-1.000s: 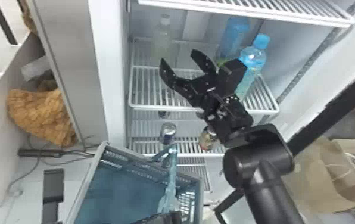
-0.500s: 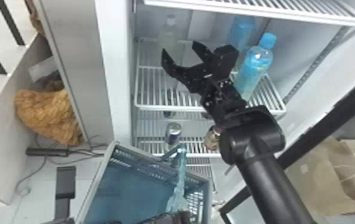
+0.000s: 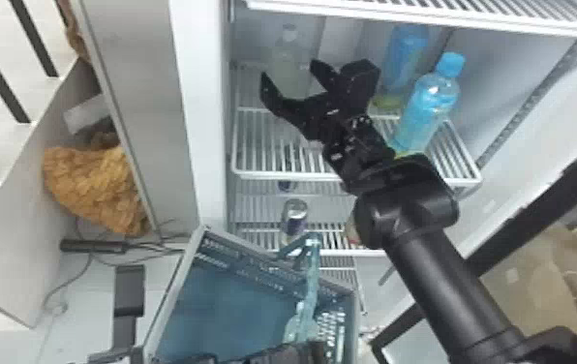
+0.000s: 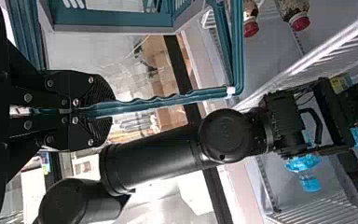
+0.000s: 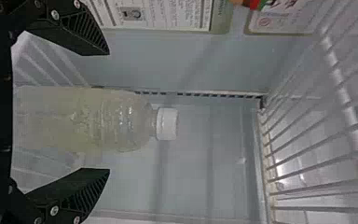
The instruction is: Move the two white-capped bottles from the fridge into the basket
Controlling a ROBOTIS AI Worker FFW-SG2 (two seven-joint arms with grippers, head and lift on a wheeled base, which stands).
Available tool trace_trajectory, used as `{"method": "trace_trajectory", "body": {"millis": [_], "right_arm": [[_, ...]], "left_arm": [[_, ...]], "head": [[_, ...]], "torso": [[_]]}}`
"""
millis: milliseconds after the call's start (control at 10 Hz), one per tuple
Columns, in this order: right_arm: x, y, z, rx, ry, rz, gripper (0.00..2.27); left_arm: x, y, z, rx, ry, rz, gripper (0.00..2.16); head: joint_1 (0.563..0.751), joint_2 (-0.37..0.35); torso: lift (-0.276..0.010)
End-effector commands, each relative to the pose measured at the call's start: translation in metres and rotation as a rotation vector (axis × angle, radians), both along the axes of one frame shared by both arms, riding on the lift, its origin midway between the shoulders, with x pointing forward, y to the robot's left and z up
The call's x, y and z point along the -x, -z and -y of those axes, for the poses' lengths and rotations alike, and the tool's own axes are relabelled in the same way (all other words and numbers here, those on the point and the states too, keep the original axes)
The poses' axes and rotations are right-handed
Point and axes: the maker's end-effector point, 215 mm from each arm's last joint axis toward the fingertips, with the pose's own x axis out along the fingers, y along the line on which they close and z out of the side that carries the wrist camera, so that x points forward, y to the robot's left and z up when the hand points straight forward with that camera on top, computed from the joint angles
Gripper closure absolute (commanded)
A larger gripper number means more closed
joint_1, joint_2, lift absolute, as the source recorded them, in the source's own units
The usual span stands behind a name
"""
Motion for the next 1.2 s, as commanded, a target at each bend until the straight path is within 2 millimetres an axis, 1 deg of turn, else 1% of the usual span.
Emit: {"method": "trace_trajectory", "body": {"millis": [0, 100, 300, 500, 600, 700, 800, 1000, 1100], "right_arm": [[-0.007, 0.002, 0.001, 0.008, 0.008, -0.005, 0.16], [-0.011, 0.000, 0.001, 0.009, 0.012, -0.004, 0.16], [-0.024, -0.008, -0.008, 0.024, 0.001, 0.003, 0.16], [-0.029, -0.007, -0.013, 0.035, -0.003, -0.002, 0.17], [-0.030, -0.001, -0.015, 0.047, -0.008, -0.012, 0.24], [-0.031, 0.003, -0.019, 0.051, -0.015, -0.023, 0.46], [-0.032, 0.003, -0.018, 0.049, -0.009, -0.024, 0.68], [-0.030, 0.006, -0.020, 0.059, -0.001, -0.040, 0.87], [-0.028, 0.006, -0.019, 0.059, 0.009, -0.039, 0.89]], "left_arm": [[-0.001, 0.001, 0.001, 0.001, 0.001, -0.002, 1.19], [-0.002, 0.000, 0.002, 0.004, 0.003, -0.001, 1.19], [-0.002, 0.000, 0.005, 0.010, 0.007, 0.000, 1.19], [-0.002, 0.000, 0.006, 0.010, 0.011, 0.001, 1.19], [-0.003, -0.001, 0.006, 0.013, 0.010, 0.002, 1.19], [-0.004, -0.001, 0.006, 0.014, 0.008, 0.003, 1.19], [-0.003, -0.002, 0.007, 0.017, 0.010, 0.002, 1.19], [-0.003, -0.001, 0.005, 0.013, 0.008, 0.001, 1.19], [-0.002, -0.001, 0.006, 0.015, 0.008, -0.001, 1.19]], "head": [[0.695, -0.142], [0.695, -0.144], [0.695, -0.142], [0.695, -0.135], [0.695, -0.131], [0.695, -0.129], [0.695, -0.125], [0.695, -0.124], [0.695, -0.123]], "torso": [[0.000], [0.000], [0.000], [0.000], [0.000], [0.000], [0.000], [0.000], [0.000]]}}
